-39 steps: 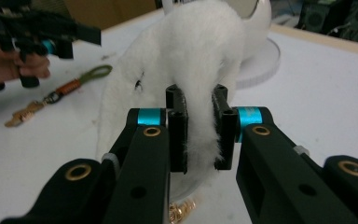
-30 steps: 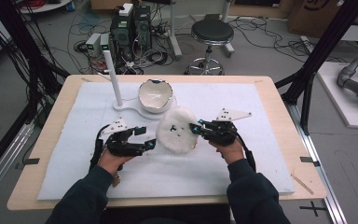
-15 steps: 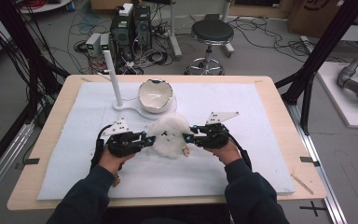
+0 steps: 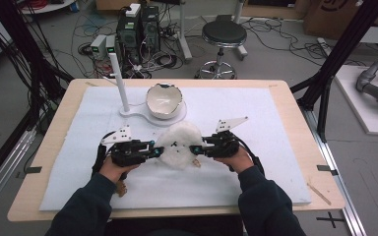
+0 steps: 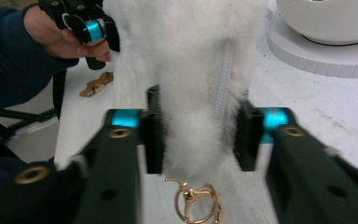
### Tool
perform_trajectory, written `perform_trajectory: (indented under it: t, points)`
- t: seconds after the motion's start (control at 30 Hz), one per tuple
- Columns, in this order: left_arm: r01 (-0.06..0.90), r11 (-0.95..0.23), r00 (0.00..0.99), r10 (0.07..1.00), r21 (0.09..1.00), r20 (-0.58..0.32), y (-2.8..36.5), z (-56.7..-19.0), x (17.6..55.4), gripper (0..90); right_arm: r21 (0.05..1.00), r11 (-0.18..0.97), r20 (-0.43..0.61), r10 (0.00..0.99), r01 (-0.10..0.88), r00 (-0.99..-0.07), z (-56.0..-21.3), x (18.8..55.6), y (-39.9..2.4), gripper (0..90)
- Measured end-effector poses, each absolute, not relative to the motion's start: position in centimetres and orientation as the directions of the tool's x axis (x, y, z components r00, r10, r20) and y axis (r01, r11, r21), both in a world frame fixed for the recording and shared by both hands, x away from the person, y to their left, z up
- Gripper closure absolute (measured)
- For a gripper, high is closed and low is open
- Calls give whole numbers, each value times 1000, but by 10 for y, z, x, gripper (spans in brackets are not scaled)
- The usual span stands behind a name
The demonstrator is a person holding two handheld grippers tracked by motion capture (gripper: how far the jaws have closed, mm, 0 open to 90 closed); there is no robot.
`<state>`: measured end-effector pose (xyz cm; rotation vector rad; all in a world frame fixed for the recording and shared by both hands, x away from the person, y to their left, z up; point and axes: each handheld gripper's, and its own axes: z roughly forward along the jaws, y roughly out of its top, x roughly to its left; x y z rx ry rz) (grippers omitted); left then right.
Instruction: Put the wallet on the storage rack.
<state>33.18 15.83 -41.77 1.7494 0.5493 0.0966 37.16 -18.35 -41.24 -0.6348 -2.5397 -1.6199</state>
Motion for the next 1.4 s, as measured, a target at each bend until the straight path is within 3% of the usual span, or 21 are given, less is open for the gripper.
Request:
perform_trajectory:
  t: [0.07, 0.5, 0.7, 0.8, 1.03, 1.1, 1.17, 1.4]
  points:
    - [331, -160, 862, 453, 930, -229, 158, -419, 334, 750, 863, 358, 246, 316, 356, -916, -409, 370, -184, 751]
    - [370, -147, 785, 578, 917, -224, 170, -418, 338, 701, 883, 390, 124, 340, 260, -932, -403, 365, -170, 774]
    - [376, -30, 625, 746, 926, -230, 219, -418, 342, 624, 894, 364, 97, 411, 261, -906, -394, 377, -173, 778]
    - [370, 5, 580, 780, 929, -235, 236, -418, 341, 621, 898, 374, 60, 420, 233, -906, -384, 385, -169, 778]
    - [352, 38, 520, 823, 935, -229, 259, -419, 340, 583, 897, 409, -16, 407, 166, -913, -351, 405, -149, 777]
    - [368, 77, 482, 837, 927, -261, 268, -420, 341, 487, 896, 424, -54, 400, 133, -915, -333, 417, -137, 777]
    - [373, 86, 473, 839, 924, -269, 270, -421, 341, 449, 891, 439, -79, 393, 112, -916, -323, 426, -129, 776]
    - [377, 92, 467, 841, 922, -275, 272, -423, 342, 443, 862, 503, -156, 379, 61, -912, -303, 463, -102, 775]
